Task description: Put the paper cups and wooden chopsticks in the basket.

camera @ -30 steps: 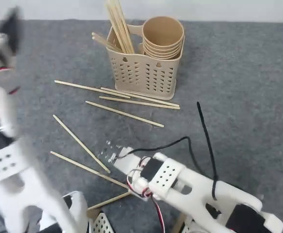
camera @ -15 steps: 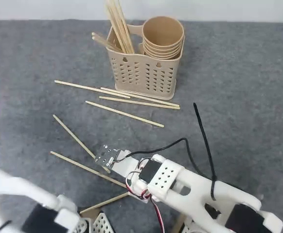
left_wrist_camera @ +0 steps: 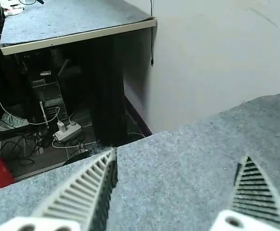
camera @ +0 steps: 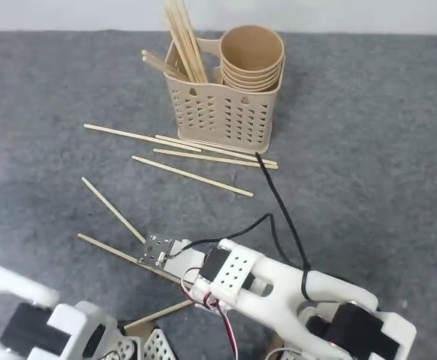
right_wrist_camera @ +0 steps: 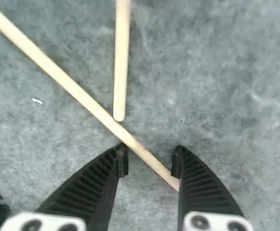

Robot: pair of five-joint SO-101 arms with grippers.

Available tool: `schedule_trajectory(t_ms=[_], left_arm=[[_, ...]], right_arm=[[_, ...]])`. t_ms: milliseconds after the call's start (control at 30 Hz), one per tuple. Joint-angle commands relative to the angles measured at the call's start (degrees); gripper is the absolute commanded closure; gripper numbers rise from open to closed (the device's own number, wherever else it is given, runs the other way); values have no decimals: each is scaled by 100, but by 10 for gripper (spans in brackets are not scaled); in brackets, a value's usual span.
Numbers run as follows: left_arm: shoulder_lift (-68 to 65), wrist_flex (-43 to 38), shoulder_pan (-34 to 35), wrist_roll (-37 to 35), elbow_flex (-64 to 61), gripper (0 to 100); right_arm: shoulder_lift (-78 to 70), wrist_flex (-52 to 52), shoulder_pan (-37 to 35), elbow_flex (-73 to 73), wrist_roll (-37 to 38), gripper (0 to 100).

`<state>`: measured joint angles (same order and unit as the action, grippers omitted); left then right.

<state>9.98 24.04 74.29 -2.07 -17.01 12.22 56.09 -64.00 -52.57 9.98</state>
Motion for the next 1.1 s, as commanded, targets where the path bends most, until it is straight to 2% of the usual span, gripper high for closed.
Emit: schedule_trajectory(t_ms=[0,33,200,467,633,733,900,1067], left_arm=[[26,-141,18,18,57,636],[26,-132,18,18,48,636],[70,-9,26,18,-338,636],[26,1363,26,18,-382,636],[18,2611,-413,9,-453,636],[62,2989,-888,9,-796,636],[79,3007,-1670,18,-1569,636],[79,2435,-2268,18,-2484,637]], right_arm=[[-57,-198,-4,141,211,939],[-31,-154,-4,141,281,991],[48,75,171,229,343,991],[1921,1323,699,677,501,991],[3591,1578,734,1064,571,991],[4505,752,1156,1090,88,991],[5182,-1077,2105,1090,-738,991],[4848,-2651,2738,1090,-1213,991]])
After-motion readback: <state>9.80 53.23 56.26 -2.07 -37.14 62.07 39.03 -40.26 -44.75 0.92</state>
